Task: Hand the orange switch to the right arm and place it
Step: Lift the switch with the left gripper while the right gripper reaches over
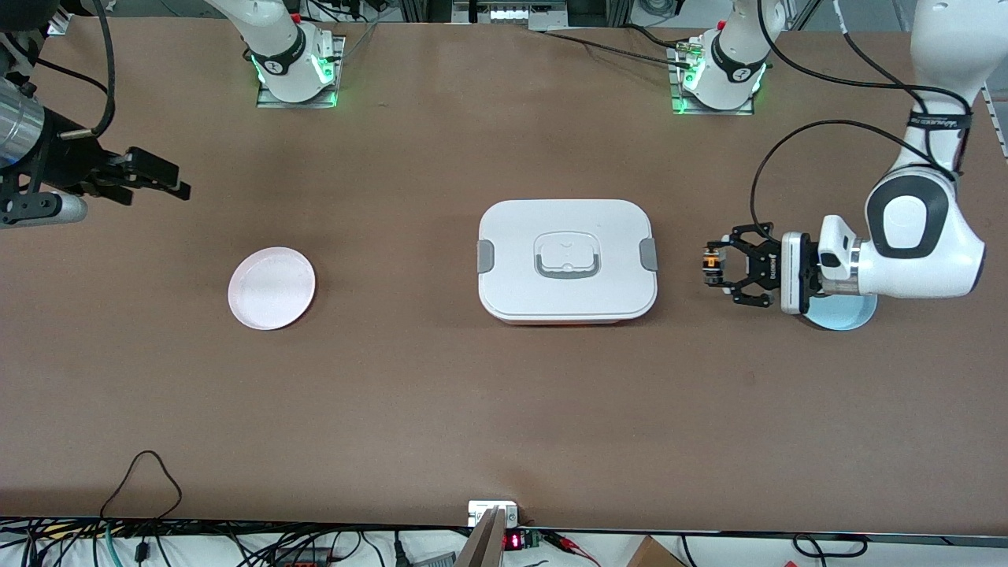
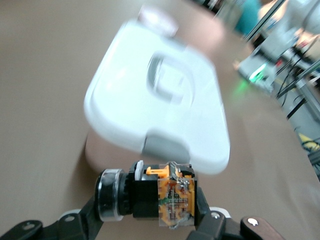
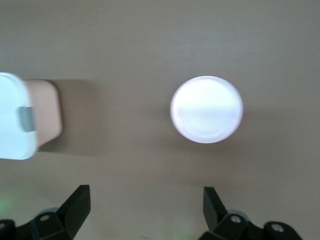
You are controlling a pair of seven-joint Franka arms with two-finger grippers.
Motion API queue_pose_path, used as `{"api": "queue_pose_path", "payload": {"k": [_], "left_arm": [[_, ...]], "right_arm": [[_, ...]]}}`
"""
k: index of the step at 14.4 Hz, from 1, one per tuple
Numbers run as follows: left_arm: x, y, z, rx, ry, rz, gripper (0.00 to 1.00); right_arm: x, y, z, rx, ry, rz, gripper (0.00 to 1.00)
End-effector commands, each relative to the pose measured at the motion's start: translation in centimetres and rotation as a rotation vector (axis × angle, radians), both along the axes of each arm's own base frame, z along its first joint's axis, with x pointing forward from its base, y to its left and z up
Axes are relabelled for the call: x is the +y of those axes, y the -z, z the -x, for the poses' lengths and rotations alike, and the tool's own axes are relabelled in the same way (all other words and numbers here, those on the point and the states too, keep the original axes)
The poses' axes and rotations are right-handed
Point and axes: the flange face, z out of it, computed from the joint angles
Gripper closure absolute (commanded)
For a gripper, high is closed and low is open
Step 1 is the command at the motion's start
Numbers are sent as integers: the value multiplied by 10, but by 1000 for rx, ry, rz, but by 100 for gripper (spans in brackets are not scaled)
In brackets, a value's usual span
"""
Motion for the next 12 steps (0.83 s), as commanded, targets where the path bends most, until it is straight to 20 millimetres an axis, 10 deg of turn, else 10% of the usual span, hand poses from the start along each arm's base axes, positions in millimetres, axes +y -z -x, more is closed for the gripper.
{"api": "queue_pose_path", "payload": {"k": [1, 12], "left_arm": [[-41, 13, -9, -129, 33, 254, 100], [-283, -48, -14, -420, -163, 742, 100]], "right_arm": [[12, -4, 0, 15, 9, -131, 0], [128, 60, -9, 200, 94, -871, 0]]}}
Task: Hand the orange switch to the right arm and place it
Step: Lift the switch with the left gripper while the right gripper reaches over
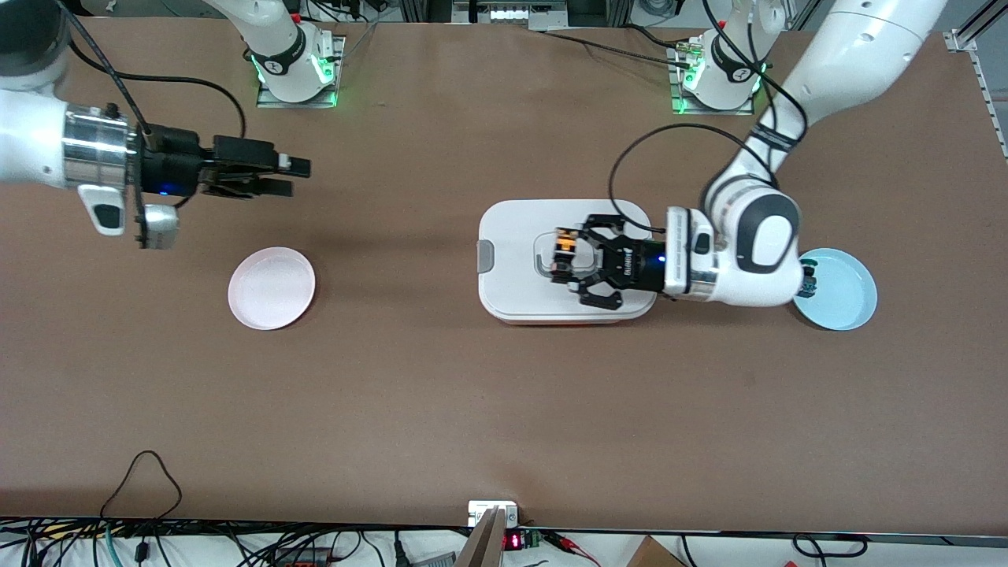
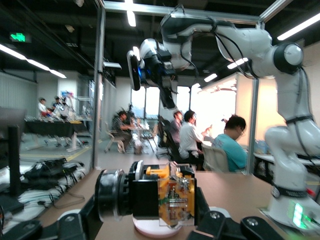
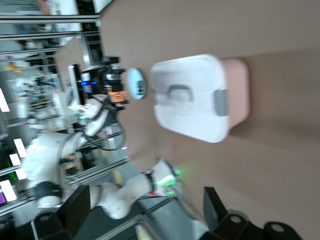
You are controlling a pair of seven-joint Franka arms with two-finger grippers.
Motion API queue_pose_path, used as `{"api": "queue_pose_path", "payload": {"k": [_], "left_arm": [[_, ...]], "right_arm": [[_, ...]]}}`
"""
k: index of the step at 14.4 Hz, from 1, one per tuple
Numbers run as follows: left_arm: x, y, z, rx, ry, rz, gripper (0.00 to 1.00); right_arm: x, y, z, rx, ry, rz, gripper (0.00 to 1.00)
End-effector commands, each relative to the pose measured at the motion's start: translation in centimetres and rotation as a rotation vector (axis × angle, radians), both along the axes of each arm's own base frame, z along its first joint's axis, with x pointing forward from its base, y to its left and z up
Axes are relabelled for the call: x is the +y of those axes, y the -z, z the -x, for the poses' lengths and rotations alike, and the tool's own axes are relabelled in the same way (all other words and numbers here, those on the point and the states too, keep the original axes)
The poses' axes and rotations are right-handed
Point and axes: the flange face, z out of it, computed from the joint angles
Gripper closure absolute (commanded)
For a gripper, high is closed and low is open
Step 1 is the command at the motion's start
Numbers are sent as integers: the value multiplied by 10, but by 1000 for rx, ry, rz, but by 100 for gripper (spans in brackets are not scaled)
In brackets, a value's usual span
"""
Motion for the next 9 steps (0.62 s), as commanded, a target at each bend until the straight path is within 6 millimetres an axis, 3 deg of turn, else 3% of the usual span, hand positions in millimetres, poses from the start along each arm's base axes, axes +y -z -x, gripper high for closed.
{"api": "queue_pose_path", "payload": {"k": [1, 4, 9], "left_arm": [[-38, -18, 8, -36, -86, 41, 100], [-74, -34, 24, -13, -114, 60, 100], [-90, -36, 33, 5, -129, 46, 100]], "right_arm": [[23, 32, -1, 29, -2, -147, 0], [45, 62, -7, 6, -44, -244, 0], [81, 110, -14, 24, -15, -430, 0]]}}
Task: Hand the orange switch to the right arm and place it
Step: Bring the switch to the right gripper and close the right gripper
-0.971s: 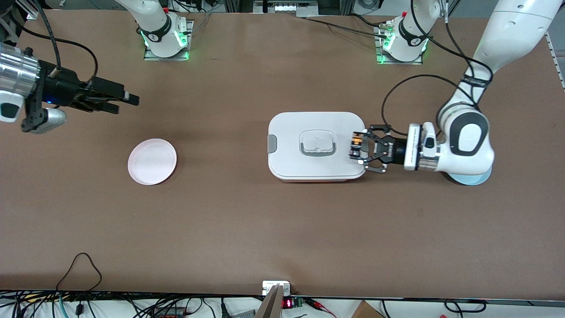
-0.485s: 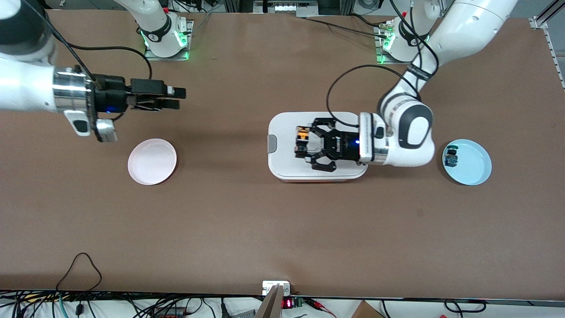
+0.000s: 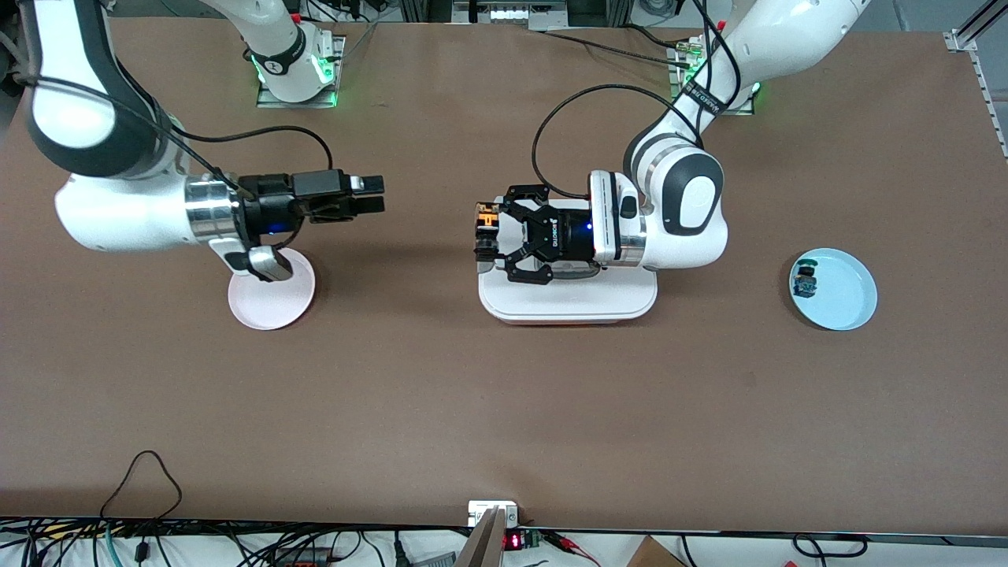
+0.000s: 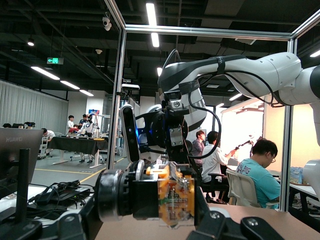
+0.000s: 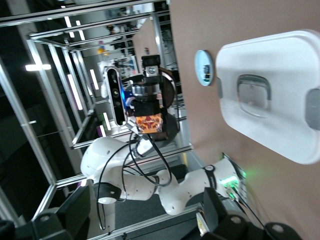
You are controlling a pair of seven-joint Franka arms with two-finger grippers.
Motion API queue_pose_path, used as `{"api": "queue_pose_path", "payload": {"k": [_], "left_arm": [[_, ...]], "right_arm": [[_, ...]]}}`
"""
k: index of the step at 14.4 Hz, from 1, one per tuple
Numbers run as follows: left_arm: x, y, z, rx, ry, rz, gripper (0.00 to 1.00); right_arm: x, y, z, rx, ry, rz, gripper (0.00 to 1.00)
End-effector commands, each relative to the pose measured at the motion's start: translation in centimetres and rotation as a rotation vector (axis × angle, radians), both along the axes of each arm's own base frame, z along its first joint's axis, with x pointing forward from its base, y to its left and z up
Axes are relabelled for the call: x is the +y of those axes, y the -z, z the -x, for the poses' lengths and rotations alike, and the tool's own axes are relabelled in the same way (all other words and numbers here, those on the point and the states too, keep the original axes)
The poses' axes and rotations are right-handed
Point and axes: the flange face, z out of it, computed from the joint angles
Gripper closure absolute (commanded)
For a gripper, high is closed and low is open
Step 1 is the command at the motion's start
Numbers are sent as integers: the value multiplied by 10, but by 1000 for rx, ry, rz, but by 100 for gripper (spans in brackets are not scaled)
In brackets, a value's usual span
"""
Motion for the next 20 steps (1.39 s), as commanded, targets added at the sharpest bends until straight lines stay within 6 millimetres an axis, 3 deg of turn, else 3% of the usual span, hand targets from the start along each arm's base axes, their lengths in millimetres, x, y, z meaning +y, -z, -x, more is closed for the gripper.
{"api": "queue_pose_path", "payload": {"k": [1, 7, 12, 16, 18, 20], "left_arm": [[-12, -8, 8, -17, -40, -20, 100], [-21, -11, 9, -14, -39, -19, 100], [-31, -7, 16, 18, -51, -11, 100], [-34, -4, 19, 24, -49, -18, 100], [-37, -5, 21, 26, -46, -23, 100], [-36, -6, 20, 30, -48, -22, 100]], "right_arm": [[19, 16, -2, -4, 17, -96, 0], [59, 49, 0, -61, 22, -185, 0], [84, 44, 1, -97, 50, -189, 0], [86, 44, 2, -97, 48, -185, 0], [87, 44, 3, -97, 44, -187, 5], [88, 48, 3, -111, 41, -188, 16]]}}
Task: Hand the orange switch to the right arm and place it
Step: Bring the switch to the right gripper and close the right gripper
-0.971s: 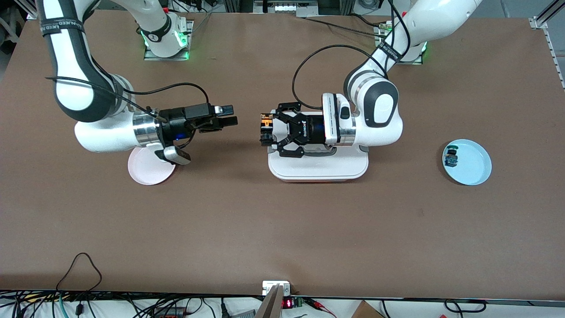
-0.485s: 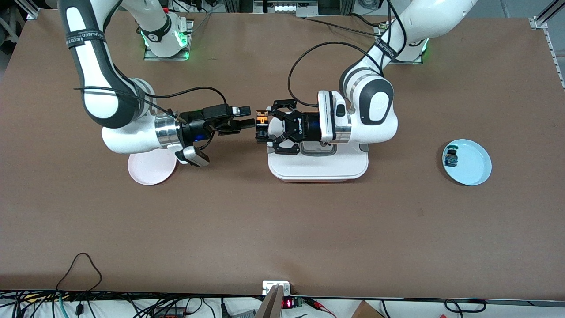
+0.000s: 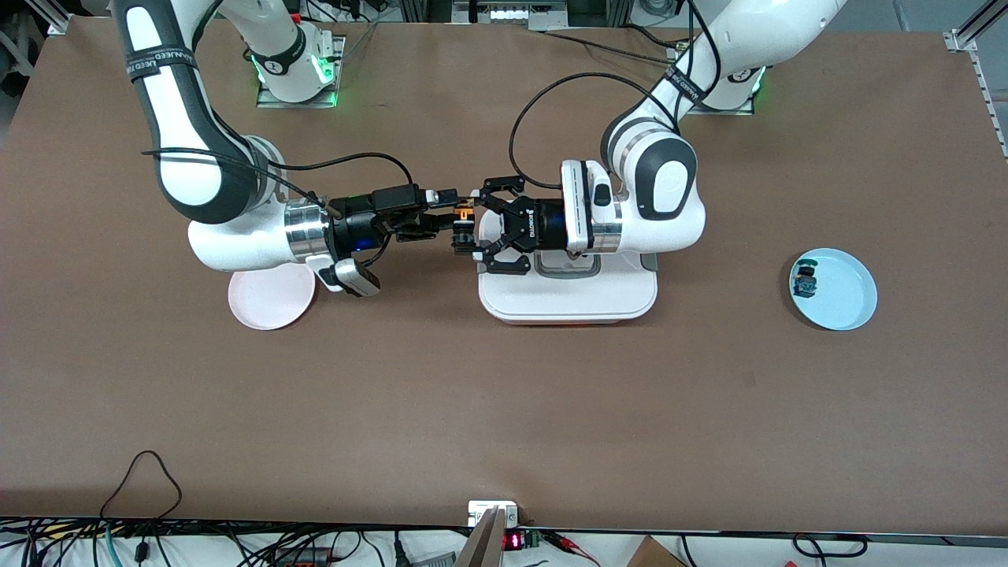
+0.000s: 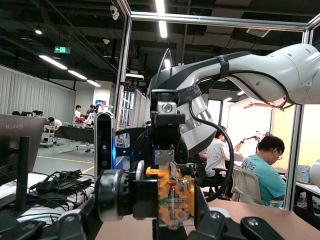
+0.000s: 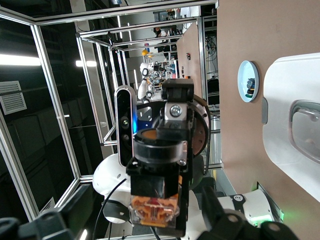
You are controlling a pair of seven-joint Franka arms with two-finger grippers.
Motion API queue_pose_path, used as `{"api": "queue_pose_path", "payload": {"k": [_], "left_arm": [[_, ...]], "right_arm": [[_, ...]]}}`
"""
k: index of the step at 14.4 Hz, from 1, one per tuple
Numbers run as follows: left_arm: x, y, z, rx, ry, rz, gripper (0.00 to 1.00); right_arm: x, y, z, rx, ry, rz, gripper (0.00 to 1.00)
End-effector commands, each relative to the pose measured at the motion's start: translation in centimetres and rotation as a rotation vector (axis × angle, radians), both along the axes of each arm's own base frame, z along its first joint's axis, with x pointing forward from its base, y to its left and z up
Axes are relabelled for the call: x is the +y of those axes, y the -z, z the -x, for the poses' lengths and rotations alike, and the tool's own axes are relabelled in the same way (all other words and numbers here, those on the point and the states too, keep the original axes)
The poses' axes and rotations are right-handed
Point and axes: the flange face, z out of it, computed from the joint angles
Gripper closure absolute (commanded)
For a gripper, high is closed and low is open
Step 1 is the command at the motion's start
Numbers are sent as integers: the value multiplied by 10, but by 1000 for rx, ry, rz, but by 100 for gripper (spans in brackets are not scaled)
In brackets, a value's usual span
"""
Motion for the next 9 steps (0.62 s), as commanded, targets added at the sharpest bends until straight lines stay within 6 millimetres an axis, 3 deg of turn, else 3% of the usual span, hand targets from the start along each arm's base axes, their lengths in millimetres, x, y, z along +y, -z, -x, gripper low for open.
{"api": "queue_pose_path", "payload": {"k": [1, 2, 3, 5, 6, 9], "left_arm": [[-2, -6, 0, -4, -27, 9, 100], [-2, -5, 0, -3, -27, 9, 100], [-2, -6, 0, -4, -27, 9, 100], [-2, -5, 0, -1, -27, 9, 100], [-2, -5, 0, -1, -27, 9, 100], [-2, -6, 0, -3, -27, 10, 100]], "right_arm": [[5, 3, 0, -61, 5, -17, 26], [5, 3, 0, -109, 5, -25, 37], [6, 5, 1, -118, 5, -25, 70], [8, 6, 3, -117, 1, -22, 91], [7, 5, 3, -126, 4, -23, 100], [8, 3, 2, -132, 4, -28, 100]]}}
